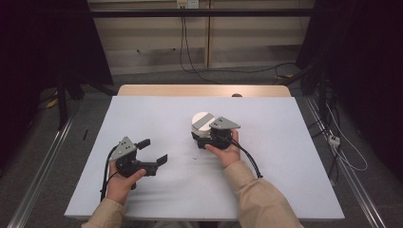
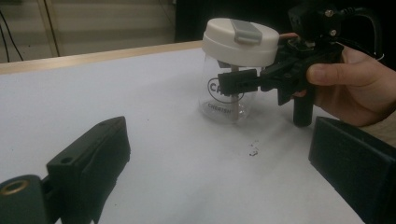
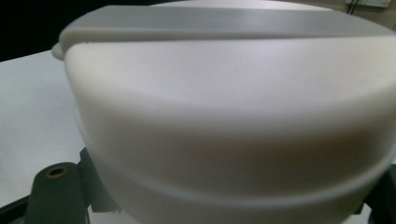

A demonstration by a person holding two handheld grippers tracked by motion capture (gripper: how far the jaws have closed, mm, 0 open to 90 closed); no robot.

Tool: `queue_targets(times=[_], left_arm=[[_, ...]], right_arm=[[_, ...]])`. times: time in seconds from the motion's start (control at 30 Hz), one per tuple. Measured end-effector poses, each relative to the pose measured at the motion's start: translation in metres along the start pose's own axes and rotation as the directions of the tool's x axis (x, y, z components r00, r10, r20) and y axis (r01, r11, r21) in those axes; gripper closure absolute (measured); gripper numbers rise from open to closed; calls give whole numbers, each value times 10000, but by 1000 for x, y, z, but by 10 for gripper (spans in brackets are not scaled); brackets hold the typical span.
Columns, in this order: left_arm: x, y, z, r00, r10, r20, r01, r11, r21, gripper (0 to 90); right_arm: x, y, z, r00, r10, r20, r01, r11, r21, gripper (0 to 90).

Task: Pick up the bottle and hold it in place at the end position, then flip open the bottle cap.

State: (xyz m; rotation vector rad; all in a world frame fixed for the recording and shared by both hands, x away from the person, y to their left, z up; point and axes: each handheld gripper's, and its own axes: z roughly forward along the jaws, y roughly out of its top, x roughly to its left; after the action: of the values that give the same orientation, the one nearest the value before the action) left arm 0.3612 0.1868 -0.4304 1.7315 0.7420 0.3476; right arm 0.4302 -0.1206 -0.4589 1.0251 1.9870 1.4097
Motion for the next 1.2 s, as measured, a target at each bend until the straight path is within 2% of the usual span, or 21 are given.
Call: queue_targets(times=[0.1,0.53,0.77,1.2], left_arm=[[-1,1,3,9998,-180,98,181,9998,-120,49],[-7,9,15,9995,52,319,-47,9999,-165,69],[-9,15,24,9991,-45,428,51,9999,-148,76],[-11,25,37,9990,86,449,-82,9999,-86,123]], right_arm=[[0,0,0,10000,1,1,-1,10000,11,185],[0,0,0,10000,-1,-37,2,10000,37,184],[-1,0,1,10000,21,-56,-20,10000,70,184],[-1,-1,1,10000,23,-59,-22,10000,88,184]])
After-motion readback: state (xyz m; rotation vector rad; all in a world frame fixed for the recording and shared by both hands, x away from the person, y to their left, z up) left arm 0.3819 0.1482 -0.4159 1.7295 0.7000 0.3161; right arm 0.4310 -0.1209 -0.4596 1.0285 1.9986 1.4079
